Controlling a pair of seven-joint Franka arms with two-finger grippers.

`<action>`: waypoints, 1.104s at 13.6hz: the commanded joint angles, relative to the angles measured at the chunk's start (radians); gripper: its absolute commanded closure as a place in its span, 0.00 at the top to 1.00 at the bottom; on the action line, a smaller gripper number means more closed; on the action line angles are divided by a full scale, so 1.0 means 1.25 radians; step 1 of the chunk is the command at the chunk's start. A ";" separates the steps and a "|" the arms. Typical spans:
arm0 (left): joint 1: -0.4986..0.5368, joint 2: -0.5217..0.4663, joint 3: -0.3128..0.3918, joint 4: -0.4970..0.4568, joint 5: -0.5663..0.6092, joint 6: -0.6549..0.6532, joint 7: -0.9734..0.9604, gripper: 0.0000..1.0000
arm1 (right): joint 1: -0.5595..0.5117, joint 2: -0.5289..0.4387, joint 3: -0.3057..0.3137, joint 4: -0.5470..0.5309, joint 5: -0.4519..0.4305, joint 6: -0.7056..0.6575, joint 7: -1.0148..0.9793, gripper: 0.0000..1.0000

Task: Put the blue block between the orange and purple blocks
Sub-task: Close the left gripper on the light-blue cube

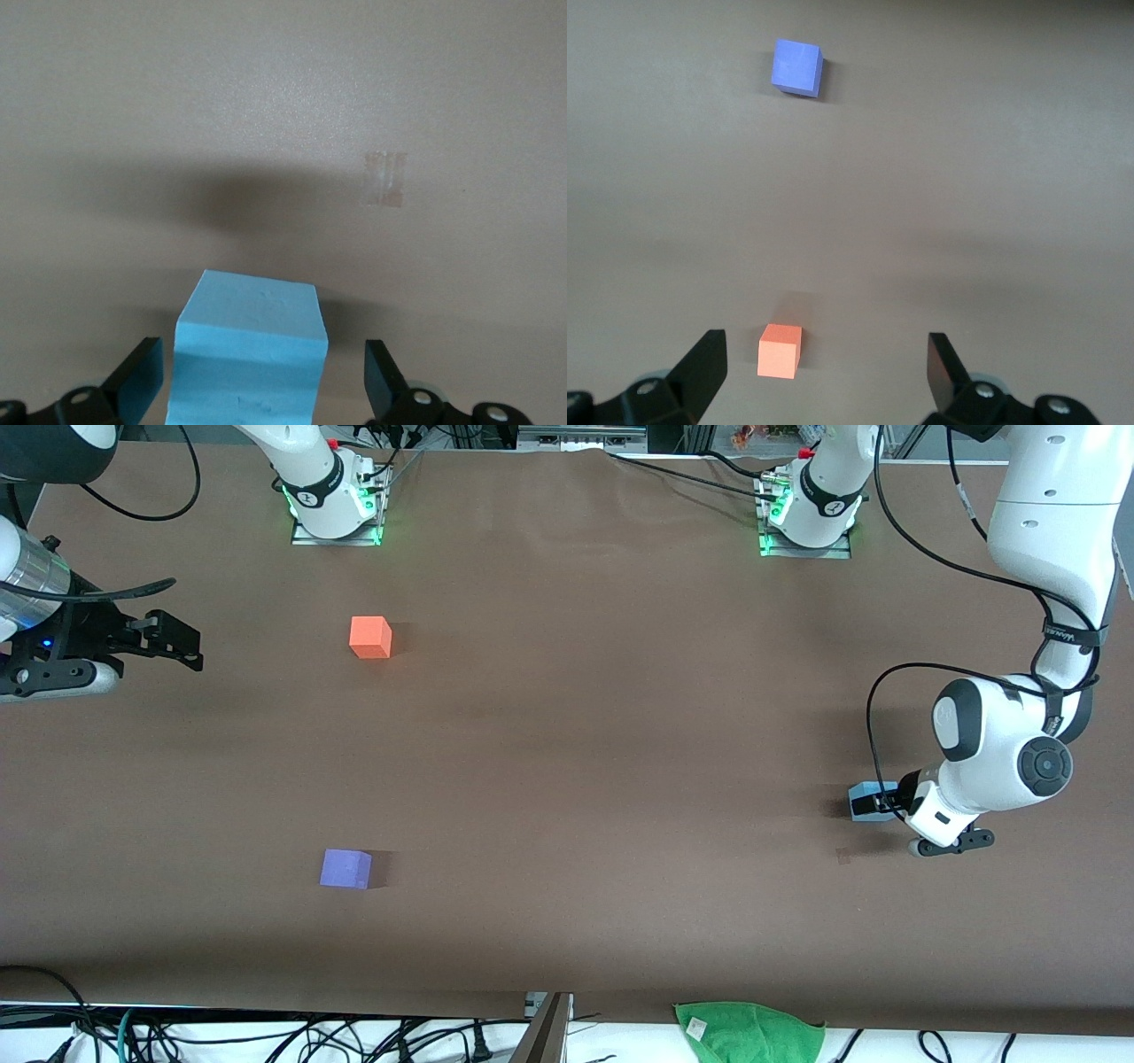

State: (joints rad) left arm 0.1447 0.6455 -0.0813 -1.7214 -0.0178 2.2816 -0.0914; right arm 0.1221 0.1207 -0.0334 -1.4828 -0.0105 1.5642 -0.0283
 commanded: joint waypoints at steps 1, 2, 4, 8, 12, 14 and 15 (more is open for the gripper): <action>0.003 0.011 -0.002 0.015 -0.019 0.004 0.035 0.67 | -0.001 -0.006 0.000 0.002 -0.008 -0.001 -0.011 1.00; 0.003 0.013 -0.002 0.012 -0.019 0.003 0.039 0.61 | -0.001 -0.005 0.001 0.002 -0.008 -0.001 -0.011 1.00; 0.005 0.013 -0.002 0.009 -0.019 0.003 0.058 0.59 | -0.002 -0.005 0.001 0.002 -0.008 -0.003 -0.012 1.00; 0.005 0.016 -0.001 0.008 -0.018 -0.002 0.073 0.42 | -0.006 -0.005 -0.001 0.002 -0.004 -0.002 -0.013 1.00; -0.002 -0.013 -0.016 0.015 -0.015 -0.086 0.106 0.00 | -0.004 -0.005 0.000 0.002 -0.008 -0.003 -0.009 1.00; -0.003 -0.046 -0.075 0.017 -0.021 -0.144 0.093 0.00 | -0.004 -0.005 0.000 0.002 -0.009 -0.005 -0.009 1.00; -0.003 -0.066 -0.109 0.019 -0.021 -0.153 0.071 0.00 | -0.003 -0.006 0.000 0.002 -0.009 -0.007 -0.009 1.00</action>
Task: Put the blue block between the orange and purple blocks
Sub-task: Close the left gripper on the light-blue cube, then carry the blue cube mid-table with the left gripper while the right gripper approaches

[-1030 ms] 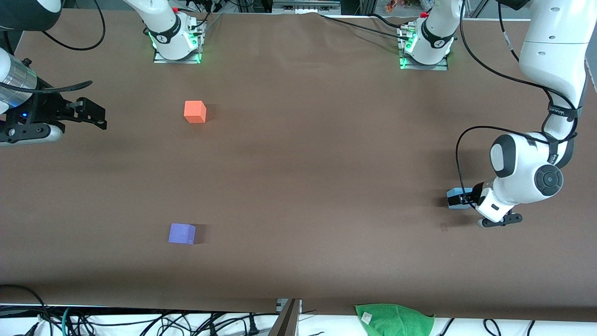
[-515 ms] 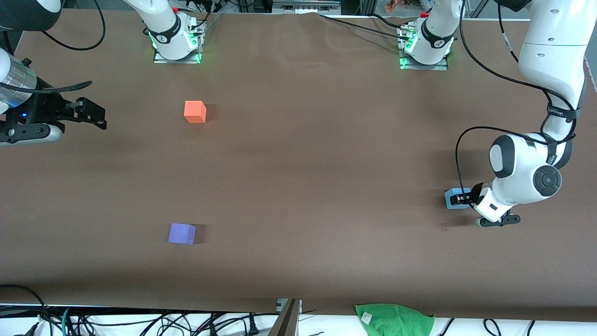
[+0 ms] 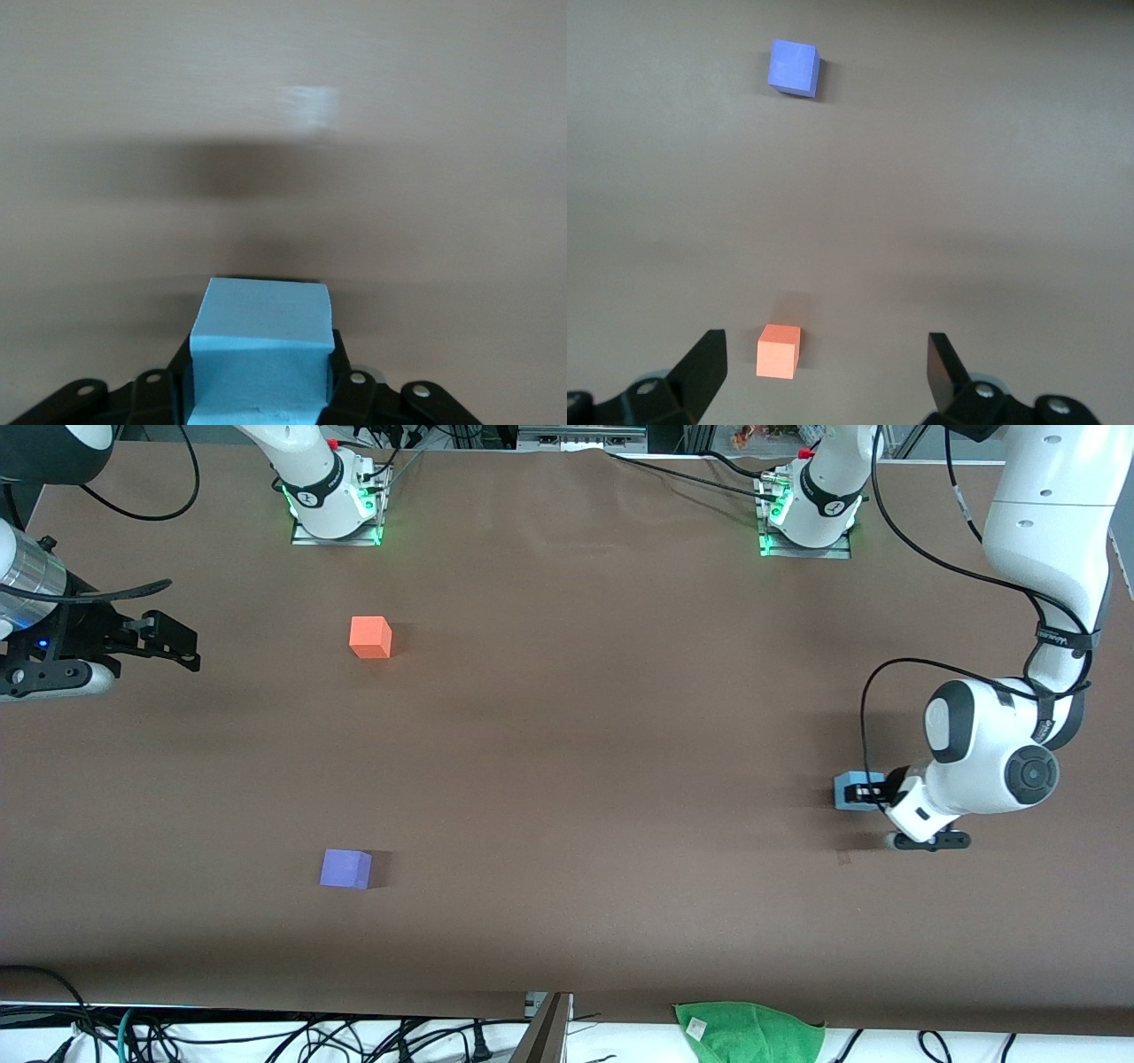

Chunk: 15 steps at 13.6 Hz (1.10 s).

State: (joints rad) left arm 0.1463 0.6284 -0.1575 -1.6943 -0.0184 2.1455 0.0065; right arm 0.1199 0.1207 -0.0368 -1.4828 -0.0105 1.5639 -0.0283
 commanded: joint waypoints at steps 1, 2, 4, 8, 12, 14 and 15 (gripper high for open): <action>-0.004 -0.066 -0.091 -0.002 -0.021 -0.046 -0.049 0.00 | -0.003 -0.005 0.001 0.002 -0.009 -0.007 -0.013 1.00; -0.004 -0.069 -0.128 0.001 -0.020 -0.045 -0.097 0.00 | -0.004 -0.005 0.001 0.002 -0.006 -0.007 -0.014 1.00; -0.022 -0.065 -0.200 0.046 -0.018 -0.045 -0.207 0.00 | -0.006 -0.003 0.000 0.001 -0.003 -0.007 -0.013 1.00; -0.217 -0.030 -0.209 0.099 -0.017 -0.040 -0.516 0.00 | 0.000 0.008 0.002 0.000 -0.009 -0.006 -0.009 1.00; -0.404 0.066 -0.207 0.217 -0.016 -0.035 -0.729 0.00 | 0.002 0.018 0.002 0.000 -0.009 -0.008 -0.006 1.00; -0.489 0.135 -0.187 0.295 -0.015 -0.013 -0.772 0.00 | 0.002 0.022 0.002 -0.002 -0.008 -0.009 -0.009 1.00; -0.523 0.163 -0.184 0.317 -0.015 0.032 -0.777 0.00 | 0.001 0.030 0.002 -0.002 -0.009 -0.008 -0.008 1.00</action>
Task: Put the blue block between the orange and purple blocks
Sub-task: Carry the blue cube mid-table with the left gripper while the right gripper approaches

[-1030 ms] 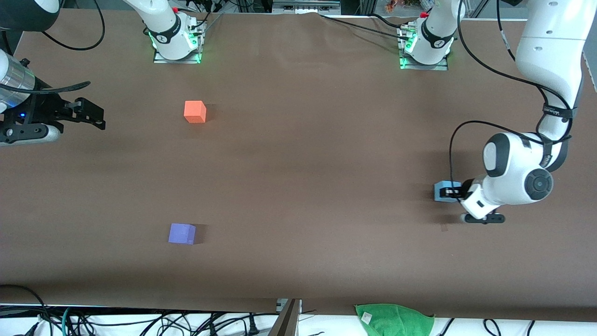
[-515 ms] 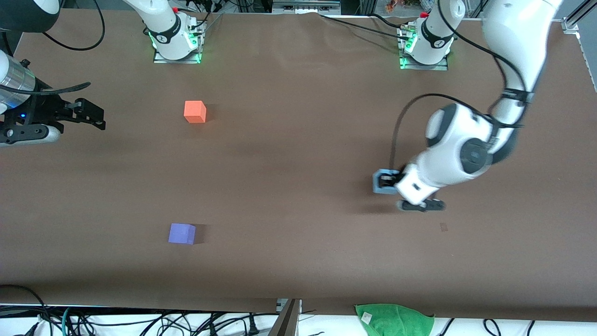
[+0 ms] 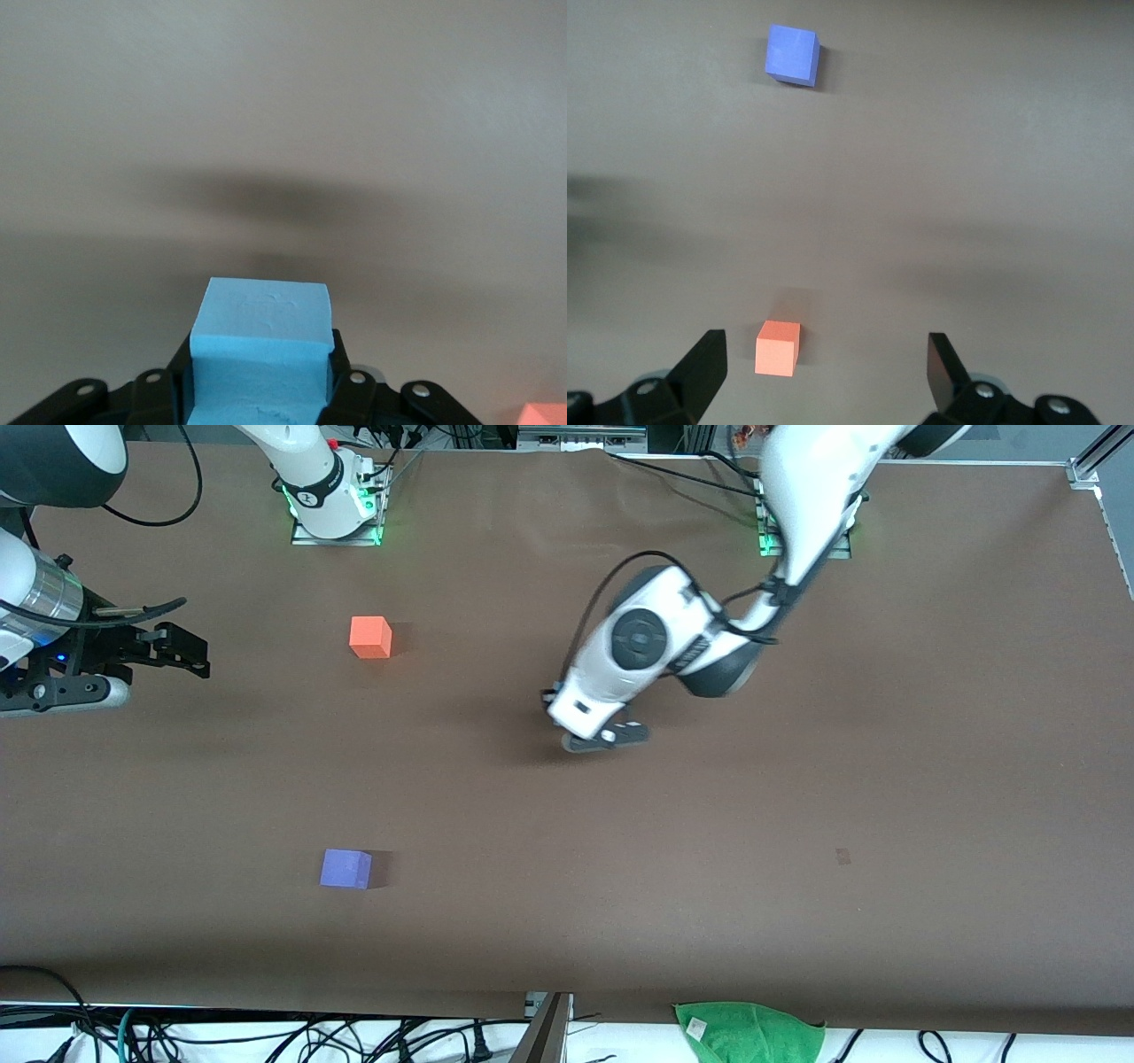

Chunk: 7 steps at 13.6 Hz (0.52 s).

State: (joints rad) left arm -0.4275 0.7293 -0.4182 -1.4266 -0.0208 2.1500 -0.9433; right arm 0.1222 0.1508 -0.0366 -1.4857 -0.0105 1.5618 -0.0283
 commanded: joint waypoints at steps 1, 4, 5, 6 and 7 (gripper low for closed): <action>-0.097 0.102 0.035 0.107 -0.013 0.094 -0.048 0.00 | -0.001 0.014 0.002 0.002 -0.010 -0.008 -0.009 1.00; -0.210 0.153 0.138 0.110 -0.010 0.186 -0.097 0.00 | -0.005 0.019 0.002 -0.002 -0.011 -0.008 -0.009 1.00; -0.247 0.153 0.172 0.110 -0.009 0.186 -0.098 0.05 | -0.003 0.022 0.002 -0.002 -0.016 -0.008 -0.009 1.00; -0.263 0.149 0.194 0.110 -0.009 0.185 -0.098 0.29 | -0.001 0.024 0.002 -0.002 -0.027 -0.008 -0.009 1.00; -0.263 0.146 0.198 0.109 -0.008 0.185 -0.096 0.75 | -0.001 0.024 0.002 -0.002 -0.028 -0.008 -0.009 1.00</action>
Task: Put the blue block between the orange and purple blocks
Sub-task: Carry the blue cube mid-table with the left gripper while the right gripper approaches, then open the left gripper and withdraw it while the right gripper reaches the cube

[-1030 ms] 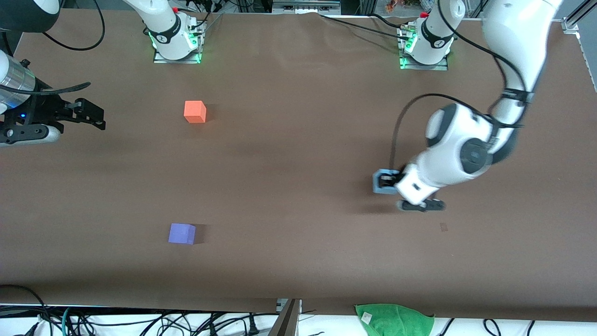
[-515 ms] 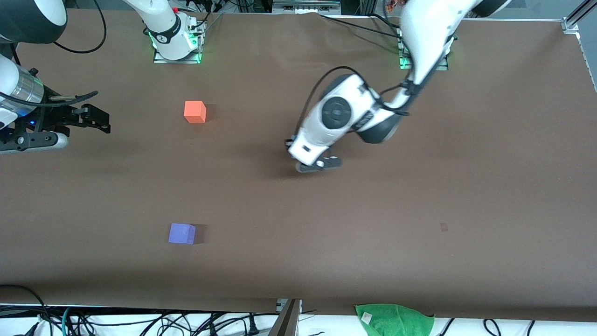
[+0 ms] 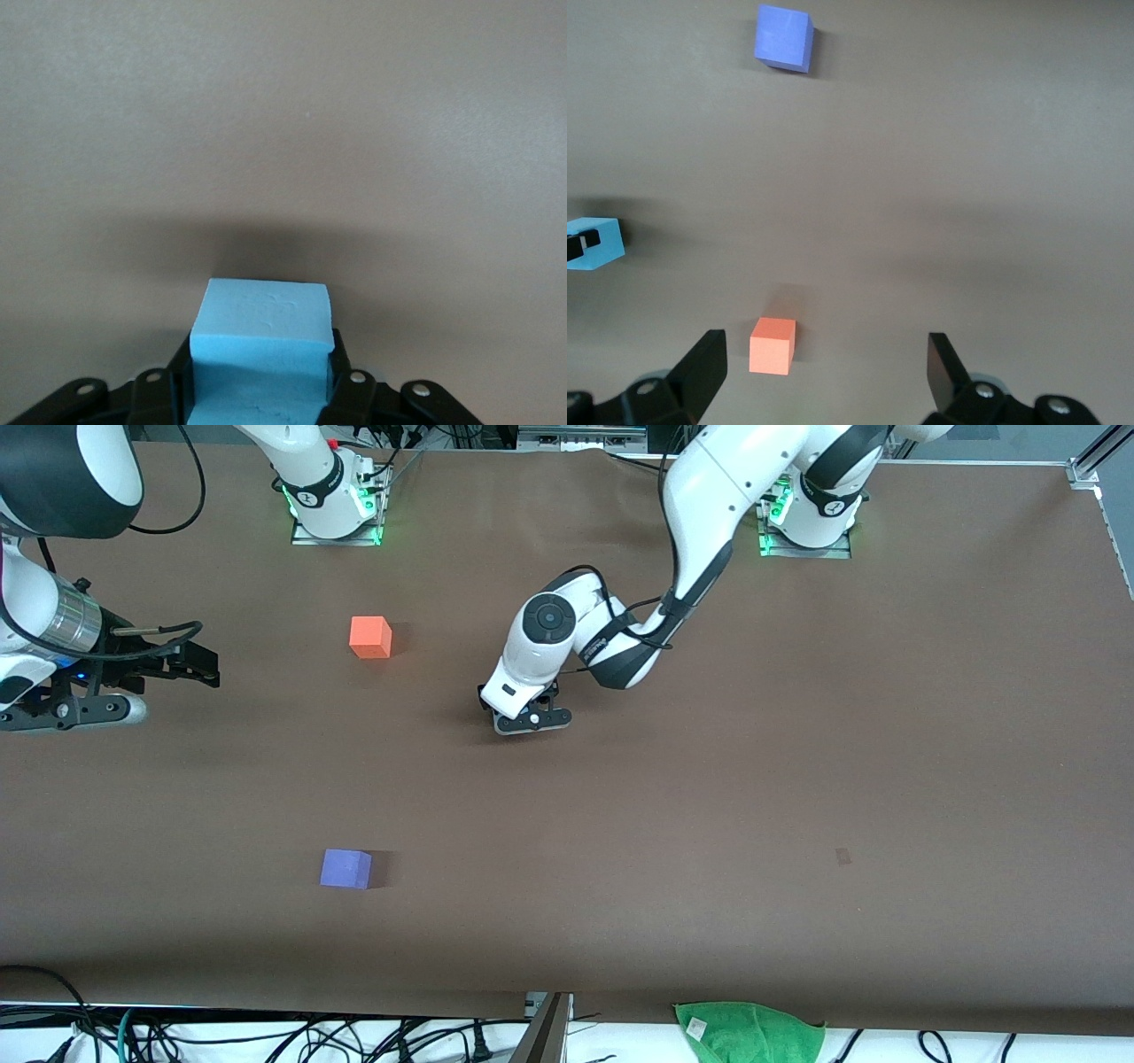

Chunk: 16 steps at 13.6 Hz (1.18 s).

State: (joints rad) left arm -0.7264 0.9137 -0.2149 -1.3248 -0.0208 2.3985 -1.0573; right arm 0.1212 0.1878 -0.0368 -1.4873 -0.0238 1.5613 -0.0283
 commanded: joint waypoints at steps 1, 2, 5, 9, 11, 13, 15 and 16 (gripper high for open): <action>-0.023 -0.004 0.038 0.023 0.001 -0.013 0.003 1.00 | 0.000 -0.005 0.002 -0.002 -0.017 -0.007 -0.009 1.00; -0.021 -0.006 0.039 0.019 0.037 -0.013 0.004 1.00 | 0.000 -0.004 0.002 -0.002 -0.015 -0.007 -0.009 1.00; 0.013 -0.062 0.037 0.002 0.062 -0.050 0.004 1.00 | 0.002 0.002 0.002 -0.002 -0.015 -0.006 0.001 1.00; 0.117 -0.155 0.032 -0.004 0.068 -0.201 0.011 1.00 | 0.024 0.015 0.007 -0.005 -0.008 -0.006 0.007 1.00; 0.176 -0.234 0.030 -0.033 0.066 -0.299 0.076 1.00 | 0.053 0.040 0.009 -0.008 0.002 0.003 0.051 1.00; 0.230 -0.329 0.030 -0.064 0.064 -0.383 0.129 1.00 | 0.106 0.075 0.009 -0.007 0.018 0.022 0.081 1.00; 0.290 -0.409 0.030 -0.063 0.062 -0.494 0.199 1.00 | 0.161 0.101 0.009 -0.007 0.018 0.055 0.145 1.00; 0.321 -0.451 0.030 -0.064 0.060 -0.550 0.253 1.00 | 0.186 0.117 0.009 -0.007 0.019 0.071 0.166 1.00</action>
State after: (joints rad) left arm -0.3961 0.4885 -0.1643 -1.3226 0.0431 1.7998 -0.8427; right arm 0.3023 0.3113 -0.0211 -1.4943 -0.0102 1.6195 0.1227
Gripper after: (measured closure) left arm 0.000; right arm 0.000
